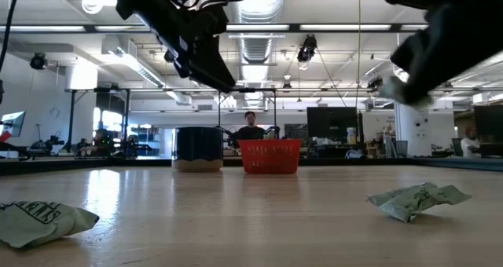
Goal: Pick and place Stevia / Truvia into bins
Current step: Put the stevia packet into the basket
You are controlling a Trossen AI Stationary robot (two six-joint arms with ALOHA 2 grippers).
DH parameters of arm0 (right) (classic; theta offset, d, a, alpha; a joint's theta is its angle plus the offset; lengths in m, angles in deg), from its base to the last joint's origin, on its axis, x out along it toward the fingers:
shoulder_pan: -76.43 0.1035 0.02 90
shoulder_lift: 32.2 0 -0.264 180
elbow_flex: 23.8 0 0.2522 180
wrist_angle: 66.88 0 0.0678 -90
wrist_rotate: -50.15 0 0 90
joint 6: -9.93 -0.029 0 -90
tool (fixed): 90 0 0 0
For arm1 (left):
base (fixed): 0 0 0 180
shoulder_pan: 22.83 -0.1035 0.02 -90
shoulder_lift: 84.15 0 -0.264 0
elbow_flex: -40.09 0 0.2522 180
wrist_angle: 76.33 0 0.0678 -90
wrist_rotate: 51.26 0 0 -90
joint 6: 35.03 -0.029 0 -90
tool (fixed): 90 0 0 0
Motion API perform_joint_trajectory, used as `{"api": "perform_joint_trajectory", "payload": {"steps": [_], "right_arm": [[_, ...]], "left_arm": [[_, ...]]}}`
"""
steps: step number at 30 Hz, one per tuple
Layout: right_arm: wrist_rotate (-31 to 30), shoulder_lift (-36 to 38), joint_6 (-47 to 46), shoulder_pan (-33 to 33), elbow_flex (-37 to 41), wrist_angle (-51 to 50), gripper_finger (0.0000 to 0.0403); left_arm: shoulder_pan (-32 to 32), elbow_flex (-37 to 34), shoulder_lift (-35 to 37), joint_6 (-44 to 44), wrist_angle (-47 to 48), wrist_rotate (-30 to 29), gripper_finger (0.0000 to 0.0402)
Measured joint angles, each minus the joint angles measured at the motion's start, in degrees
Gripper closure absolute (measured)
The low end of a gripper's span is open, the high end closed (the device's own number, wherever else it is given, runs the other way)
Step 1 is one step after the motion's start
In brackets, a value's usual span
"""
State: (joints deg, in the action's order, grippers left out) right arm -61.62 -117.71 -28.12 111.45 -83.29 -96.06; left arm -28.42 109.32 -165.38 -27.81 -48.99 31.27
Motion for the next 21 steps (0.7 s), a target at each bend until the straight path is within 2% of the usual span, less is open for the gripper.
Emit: {"api": "perform_joint_trajectory", "payload": {"steps": [6,10,16,21], "right_arm": [[-10.3,6.0,7.5,-5.5,0.0,-3.2,0.0392],[-12.8,8.9,12.7,-12.6,0.0,-3.1,0.0392],[-12.0,9.7,18.1,-25.2,0.0,0.4,0.0392],[-0.8,7.2,24.9,-35.6,0.0,9.1,0.0392]], "left_arm": [[0.0,0.0,0.6,0.0,0.0,0.0,0.0224],[0.1,0.0,0.7,0.0,-0.2,0.0,0.0224],[0.1,0.0,0.7,2.5,-0.3,1.0,0.0224],[0.8,0.0,0.7,3.2,-0.3,5.2,0.0224]]}}
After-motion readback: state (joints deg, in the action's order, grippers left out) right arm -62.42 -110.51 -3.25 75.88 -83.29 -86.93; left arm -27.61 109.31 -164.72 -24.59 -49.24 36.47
